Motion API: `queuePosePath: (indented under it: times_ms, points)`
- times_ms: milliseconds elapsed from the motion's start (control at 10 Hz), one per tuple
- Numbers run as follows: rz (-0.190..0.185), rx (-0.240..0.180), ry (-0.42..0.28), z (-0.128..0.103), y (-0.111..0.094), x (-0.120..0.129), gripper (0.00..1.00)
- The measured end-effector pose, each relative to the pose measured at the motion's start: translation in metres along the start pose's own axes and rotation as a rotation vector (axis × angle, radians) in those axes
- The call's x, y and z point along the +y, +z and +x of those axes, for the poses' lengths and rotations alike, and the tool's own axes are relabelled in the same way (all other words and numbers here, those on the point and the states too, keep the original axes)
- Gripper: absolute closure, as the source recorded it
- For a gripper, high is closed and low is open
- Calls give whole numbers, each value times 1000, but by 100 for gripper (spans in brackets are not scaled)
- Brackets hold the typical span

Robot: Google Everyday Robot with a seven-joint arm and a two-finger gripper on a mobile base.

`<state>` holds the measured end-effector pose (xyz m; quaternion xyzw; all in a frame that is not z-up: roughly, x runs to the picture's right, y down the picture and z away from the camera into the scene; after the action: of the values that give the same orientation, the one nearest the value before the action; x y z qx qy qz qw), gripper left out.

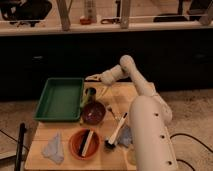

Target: Place pepper in metal cup

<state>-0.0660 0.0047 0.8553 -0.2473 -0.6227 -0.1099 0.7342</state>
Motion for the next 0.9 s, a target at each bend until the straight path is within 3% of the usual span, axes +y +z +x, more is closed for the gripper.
queuePosePath:
  times_ms: [900]
  points:
    - [-14,2,-5,-1,-1,-1,20]
